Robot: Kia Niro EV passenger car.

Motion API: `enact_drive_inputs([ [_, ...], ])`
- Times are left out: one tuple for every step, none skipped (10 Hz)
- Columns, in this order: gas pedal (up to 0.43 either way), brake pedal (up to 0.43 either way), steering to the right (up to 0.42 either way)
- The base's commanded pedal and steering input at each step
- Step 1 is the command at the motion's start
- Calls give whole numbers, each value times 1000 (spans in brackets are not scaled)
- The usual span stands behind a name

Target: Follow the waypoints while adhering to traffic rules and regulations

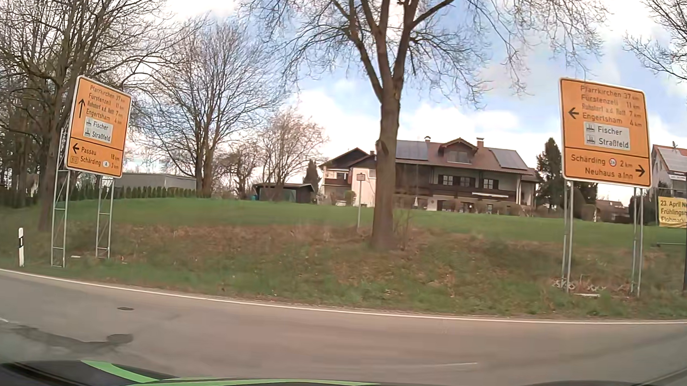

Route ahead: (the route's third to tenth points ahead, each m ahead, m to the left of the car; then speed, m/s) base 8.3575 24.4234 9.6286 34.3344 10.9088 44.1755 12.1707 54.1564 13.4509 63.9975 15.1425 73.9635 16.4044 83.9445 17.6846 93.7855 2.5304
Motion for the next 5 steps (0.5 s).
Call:
enact_drive_inputs([
  [287, 0, -591],
  [287, 0, -598],
  [287, 0, -602],
  [287, 0, -604],
  [287, 0, -604],
])
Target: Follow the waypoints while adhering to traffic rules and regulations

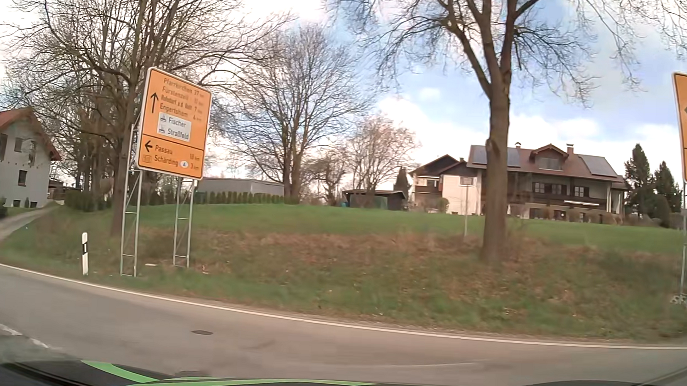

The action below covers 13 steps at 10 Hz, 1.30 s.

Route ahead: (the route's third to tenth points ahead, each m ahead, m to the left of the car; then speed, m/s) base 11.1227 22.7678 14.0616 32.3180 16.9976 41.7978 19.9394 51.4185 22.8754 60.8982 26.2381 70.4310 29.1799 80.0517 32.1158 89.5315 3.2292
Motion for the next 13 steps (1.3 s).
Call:
enact_drive_inputs([
  [287, 0, -604],
  [287, 0, -604],
  [287, 0, -604],
  [287, 0, -603],
  [287, 0, -599],
  [287, 0, -592],
  [287, 0, -583],
  [287, 0, -570],
  [287, 0, -558],
  [287, 0, -540],
  [287, 0, -522],
  [311, 0, -501],
  [311, 0, -485],
])
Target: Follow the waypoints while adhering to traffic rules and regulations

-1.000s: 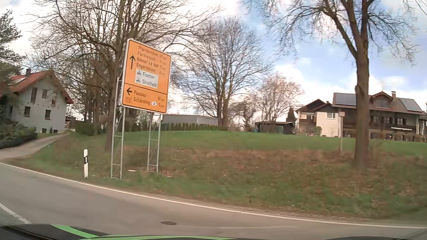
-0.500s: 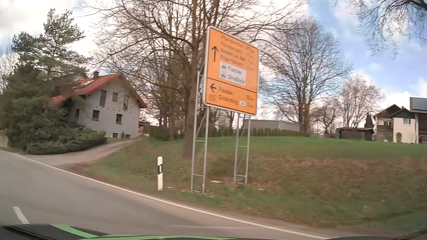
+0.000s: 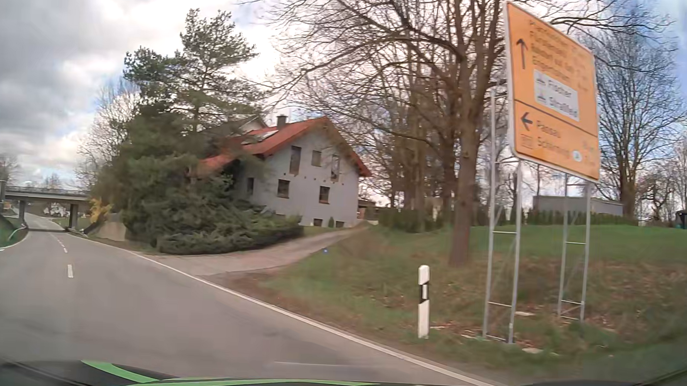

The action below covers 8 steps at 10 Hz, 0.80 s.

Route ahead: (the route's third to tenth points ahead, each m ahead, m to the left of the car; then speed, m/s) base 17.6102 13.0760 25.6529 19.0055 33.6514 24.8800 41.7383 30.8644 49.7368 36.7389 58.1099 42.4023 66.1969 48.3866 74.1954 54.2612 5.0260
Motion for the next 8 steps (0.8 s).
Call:
enact_drive_inputs([
  [311, 0, -469],
  [311, 0, -444],
  [311, 0, -401],
  [311, 0, -355],
  [311, 0, -297],
  [311, 0, -255],
  [311, 0, -224],
  [311, 0, -195],
])
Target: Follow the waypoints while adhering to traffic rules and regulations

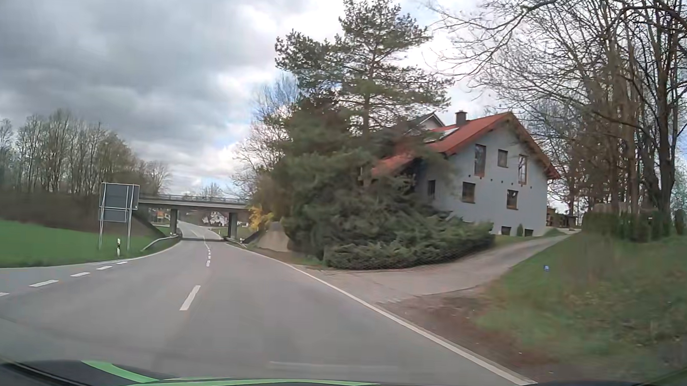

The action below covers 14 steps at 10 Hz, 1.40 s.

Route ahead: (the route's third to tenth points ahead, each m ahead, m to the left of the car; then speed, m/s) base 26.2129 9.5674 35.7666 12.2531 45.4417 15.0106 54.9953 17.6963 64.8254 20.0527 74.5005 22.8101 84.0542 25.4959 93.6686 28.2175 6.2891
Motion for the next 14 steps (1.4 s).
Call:
enact_drive_inputs([
  [311, 0, -169],
  [311, 0, -151],
  [311, 0, -135],
  [311, 0, -127],
  [311, 0, -119],
  [311, 0, -108],
  [311, 0, -96],
  [311, 0, -84],
  [311, 0, -73],
  [311, 0, -64],
  [311, 0, -53],
  [311, 0, -38],
  [299, 0, -28],
  [299, 0, -16],
])
